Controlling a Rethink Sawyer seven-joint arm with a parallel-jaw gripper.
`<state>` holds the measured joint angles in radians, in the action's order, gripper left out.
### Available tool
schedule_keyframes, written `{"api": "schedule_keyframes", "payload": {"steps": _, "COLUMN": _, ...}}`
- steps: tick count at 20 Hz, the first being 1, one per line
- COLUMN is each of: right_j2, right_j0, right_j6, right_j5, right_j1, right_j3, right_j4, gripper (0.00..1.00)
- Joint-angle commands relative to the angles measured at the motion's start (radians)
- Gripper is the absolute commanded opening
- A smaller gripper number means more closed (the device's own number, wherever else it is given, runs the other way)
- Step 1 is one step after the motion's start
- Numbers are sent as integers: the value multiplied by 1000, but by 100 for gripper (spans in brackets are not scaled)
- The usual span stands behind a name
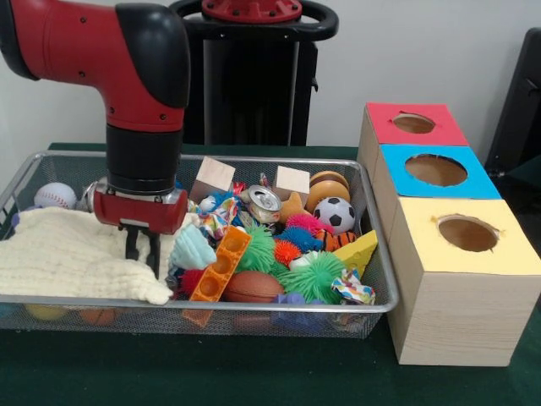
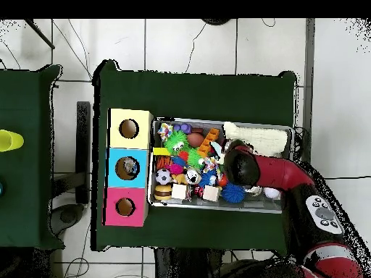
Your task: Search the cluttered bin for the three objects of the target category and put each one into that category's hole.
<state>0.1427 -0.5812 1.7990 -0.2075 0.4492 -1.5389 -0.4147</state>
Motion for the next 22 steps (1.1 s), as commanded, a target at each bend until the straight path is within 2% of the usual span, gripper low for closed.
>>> {"api": "schedule_keyframes", "payload": {"steps": 1, "right_j2": -45, "right_j0": 5, "right_j6": -80, "right_j5": -293, "right_j1": -47, "right_j3": -15, "right_j4": -43, "gripper": 0}}
{"api": "schedule_keyframes", "payload": {"steps": 3, "right_j2": -63, "right_j0": 1, "right_j6": -108, "right_j5": -384, "right_j1": -17, "right_j3": -58, "right_j4": -43, "gripper": 0}}
{"api": "schedule_keyframes", "payload": {"steps": 6, "right_j2": -72, "right_j0": 2, "right_j6": -144, "right_j5": -500, "right_j1": 3, "right_j3": -84, "right_j4": -46, "gripper": 0}}
{"api": "schedule_keyframes", "payload": {"steps": 7, "right_j2": -79, "right_j0": 6, "right_j6": -165, "right_j5": -585, "right_j1": 4, "right_j3": -84, "right_j4": -44, "gripper": 0}}
{"api": "schedule_keyframes", "payload": {"steps": 11, "right_j2": -73, "right_j0": -1, "right_j6": -207, "right_j5": -679, "right_j1": 3, "right_j3": -90, "right_j4": -80, "gripper": 0}}
{"api": "schedule_keyframes", "payload": {"steps": 22, "right_j2": -46, "right_j0": -90, "right_j6": -235, "right_j5": -692, "right_j1": -50, "right_j3": -119, "right_j4": -148, "gripper": 0}}
